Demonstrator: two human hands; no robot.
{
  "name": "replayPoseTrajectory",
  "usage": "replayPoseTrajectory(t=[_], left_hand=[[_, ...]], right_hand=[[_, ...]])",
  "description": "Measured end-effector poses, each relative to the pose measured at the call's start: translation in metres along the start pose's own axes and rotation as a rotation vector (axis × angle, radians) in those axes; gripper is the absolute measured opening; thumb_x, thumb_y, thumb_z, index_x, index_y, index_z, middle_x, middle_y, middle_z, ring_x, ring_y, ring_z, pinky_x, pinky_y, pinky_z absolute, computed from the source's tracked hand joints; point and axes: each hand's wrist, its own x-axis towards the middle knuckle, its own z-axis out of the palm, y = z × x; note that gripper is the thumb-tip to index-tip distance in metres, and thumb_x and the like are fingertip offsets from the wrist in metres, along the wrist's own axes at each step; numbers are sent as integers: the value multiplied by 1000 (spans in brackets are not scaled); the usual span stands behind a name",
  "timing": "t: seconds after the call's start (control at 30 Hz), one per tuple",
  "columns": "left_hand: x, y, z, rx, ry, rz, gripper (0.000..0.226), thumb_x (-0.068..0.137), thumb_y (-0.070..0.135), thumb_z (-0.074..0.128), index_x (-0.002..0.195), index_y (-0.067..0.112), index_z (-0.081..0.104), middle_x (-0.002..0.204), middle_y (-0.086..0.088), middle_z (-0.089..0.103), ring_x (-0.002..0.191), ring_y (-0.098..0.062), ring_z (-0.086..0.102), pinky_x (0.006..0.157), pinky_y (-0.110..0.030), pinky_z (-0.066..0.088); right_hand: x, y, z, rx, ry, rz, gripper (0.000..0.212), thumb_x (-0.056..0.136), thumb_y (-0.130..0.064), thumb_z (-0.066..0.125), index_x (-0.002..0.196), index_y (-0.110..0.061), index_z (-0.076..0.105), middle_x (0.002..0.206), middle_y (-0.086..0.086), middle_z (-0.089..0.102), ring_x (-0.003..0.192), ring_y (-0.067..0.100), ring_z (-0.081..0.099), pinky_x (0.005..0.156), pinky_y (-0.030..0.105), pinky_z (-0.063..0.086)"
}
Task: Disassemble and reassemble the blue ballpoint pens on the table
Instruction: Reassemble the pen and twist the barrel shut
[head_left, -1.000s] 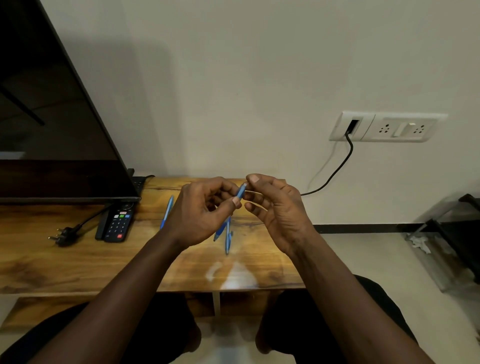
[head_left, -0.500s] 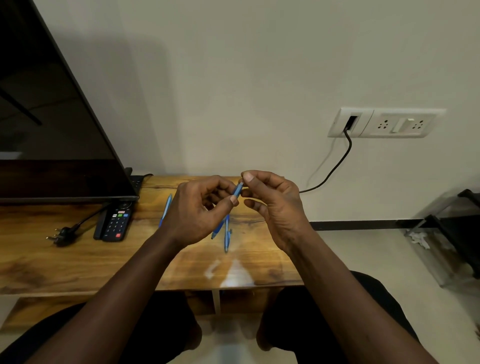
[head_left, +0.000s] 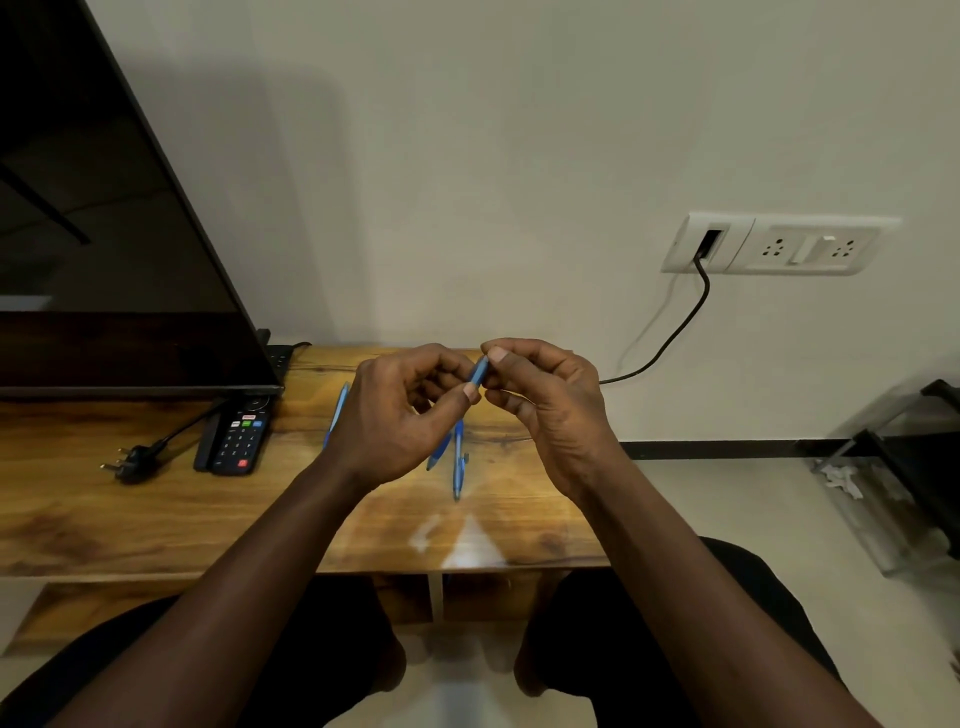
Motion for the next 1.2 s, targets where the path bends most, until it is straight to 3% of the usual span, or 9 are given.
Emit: replayPoseTrajectory(t=[0.1, 0.2, 0.5, 0.83, 0.93, 1.07, 1.2], left_hand=[[0, -2, 0, 1, 3, -15, 13, 96, 14, 71, 108, 14, 75, 88, 6, 76, 80, -17, 75, 66, -42, 61], [0, -3, 0, 0, -1, -35, 13, 97, 13, 71, 110, 14, 75, 89, 5, 77, 82, -16, 75, 69, -42, 62], [1, -5, 1, -18, -9, -43, 18, 97, 13, 72, 115, 14, 76, 94, 5, 78, 87, -14, 76, 76, -39, 64], [4, -8, 8, -22, -14, -27, 19, 97, 9, 72, 115, 11, 76, 97, 4, 77, 90, -10, 75, 78, -24, 61], [5, -9, 12, -13, -22, -44, 18, 96, 11, 74, 114, 12, 76, 97, 5, 77, 91, -10, 75, 79, -26, 61], [6, -16, 15, 46, -10, -112, 15, 98, 26, 72, 110, 19, 78, 96, 11, 77, 91, -6, 73, 76, -27, 61], [6, -31, 18, 147, -39, -260, 16, 100, 33, 68, 109, 23, 77, 98, 14, 76, 92, -1, 70, 77, -19, 55]], right_hand=[[0, 1, 0, -75, -5, -36, 15, 94, -12, 69, 106, -8, 77, 103, 12, 76, 103, 28, 70, 90, 40, 57], [-1, -1, 1, -154, -17, -87, 16, 95, -11, 68, 108, -8, 76, 104, 8, 77, 105, 23, 71, 86, 34, 58], [-1, 1, 3, -315, 24, -164, 18, 91, -14, 75, 108, -14, 77, 95, 3, 77, 89, 13, 73, 79, 27, 57], [0, 3, -5, -341, 2, -136, 19, 92, -12, 73, 111, -9, 76, 98, -3, 78, 93, 9, 74, 77, 21, 56], [1, 7, -9, -286, 22, -87, 18, 92, -12, 74, 109, -9, 76, 98, -5, 77, 93, 7, 73, 74, 18, 55], [7, 11, -11, -299, 70, -52, 13, 91, -15, 74, 103, -10, 76, 94, -5, 77, 93, 9, 73, 76, 23, 57], [20, 16, -12, -373, 157, -23, 11, 89, -20, 78, 97, -14, 74, 90, 3, 77, 90, 16, 74, 83, 38, 61]])
